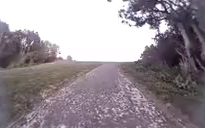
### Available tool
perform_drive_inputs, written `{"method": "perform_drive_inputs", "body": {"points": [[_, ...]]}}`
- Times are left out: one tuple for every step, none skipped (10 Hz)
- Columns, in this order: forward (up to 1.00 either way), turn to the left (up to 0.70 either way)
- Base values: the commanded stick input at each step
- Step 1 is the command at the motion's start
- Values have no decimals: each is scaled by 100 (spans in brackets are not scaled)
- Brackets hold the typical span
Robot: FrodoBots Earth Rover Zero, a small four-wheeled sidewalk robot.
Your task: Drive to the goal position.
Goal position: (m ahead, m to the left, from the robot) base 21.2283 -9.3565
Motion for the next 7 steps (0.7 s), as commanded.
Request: {"method": "perform_drive_inputs", "body": {"points": [[70,0],[70,0],[70,0],[70,0],[70,0],[70,0],[70,0]]}}
